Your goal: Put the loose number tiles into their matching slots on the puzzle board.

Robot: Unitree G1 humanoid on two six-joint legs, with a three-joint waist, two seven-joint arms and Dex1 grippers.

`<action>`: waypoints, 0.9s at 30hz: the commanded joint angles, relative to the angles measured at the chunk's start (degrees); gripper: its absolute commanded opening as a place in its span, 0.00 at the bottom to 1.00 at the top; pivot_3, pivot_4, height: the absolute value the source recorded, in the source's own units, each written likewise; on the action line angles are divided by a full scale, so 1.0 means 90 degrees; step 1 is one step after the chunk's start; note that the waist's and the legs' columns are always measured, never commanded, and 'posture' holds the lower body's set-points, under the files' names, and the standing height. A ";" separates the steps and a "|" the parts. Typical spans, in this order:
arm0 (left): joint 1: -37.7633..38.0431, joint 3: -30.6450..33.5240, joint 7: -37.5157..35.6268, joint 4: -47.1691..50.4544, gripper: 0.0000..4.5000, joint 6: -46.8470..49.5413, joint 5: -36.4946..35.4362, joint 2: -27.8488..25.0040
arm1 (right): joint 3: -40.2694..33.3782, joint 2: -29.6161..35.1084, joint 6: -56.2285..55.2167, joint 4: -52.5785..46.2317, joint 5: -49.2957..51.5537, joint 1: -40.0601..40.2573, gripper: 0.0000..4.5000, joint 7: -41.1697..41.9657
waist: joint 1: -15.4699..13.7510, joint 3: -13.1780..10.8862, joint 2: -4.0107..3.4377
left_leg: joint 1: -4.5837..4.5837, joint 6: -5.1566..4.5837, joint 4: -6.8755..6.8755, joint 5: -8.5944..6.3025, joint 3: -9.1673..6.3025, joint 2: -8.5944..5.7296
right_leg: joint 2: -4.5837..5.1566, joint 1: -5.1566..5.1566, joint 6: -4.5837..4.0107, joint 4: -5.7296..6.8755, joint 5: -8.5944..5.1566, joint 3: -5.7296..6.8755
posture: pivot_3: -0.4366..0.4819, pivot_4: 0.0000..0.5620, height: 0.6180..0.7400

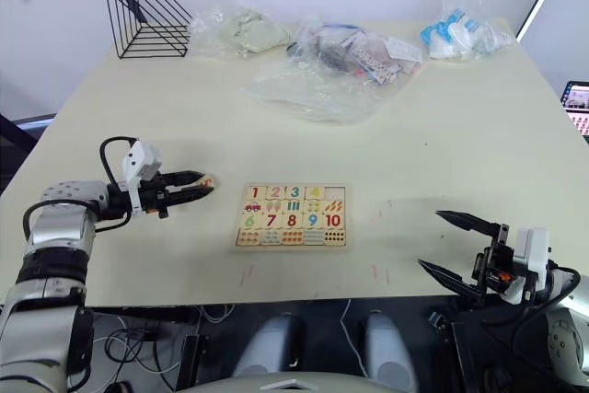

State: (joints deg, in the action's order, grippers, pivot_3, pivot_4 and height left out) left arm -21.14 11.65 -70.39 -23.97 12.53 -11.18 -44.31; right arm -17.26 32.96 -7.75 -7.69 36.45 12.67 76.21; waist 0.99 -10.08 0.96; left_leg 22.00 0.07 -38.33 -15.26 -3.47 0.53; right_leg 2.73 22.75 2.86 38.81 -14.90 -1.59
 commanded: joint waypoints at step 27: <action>0.2713 0.0876 0.6838 0.8371 0.34 0.7283 -0.0244 0.3551 | -0.0178 0.0628 0.0277 0.0393 0.0185 -0.0475 1.00 0.0542 | -0.0047 0.0000 0.0003 | -0.0010 0.0002 0.0000 0.0000 0.0000 -0.0025 | 0.0006 -0.0019 0.0000 -0.0009 0.0001 0.0001 | 0.48 0.27 1.00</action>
State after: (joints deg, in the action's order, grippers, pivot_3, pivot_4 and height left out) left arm 2.96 20.04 -10.06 48.94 78.07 -14.09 -12.41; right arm -16.84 37.96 -5.17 -3.35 36.64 8.15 80.69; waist 0.56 -10.08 0.99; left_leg 21.90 0.09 -38.33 -15.26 -3.47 0.30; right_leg 2.79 22.57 2.86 38.73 -14.89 -1.58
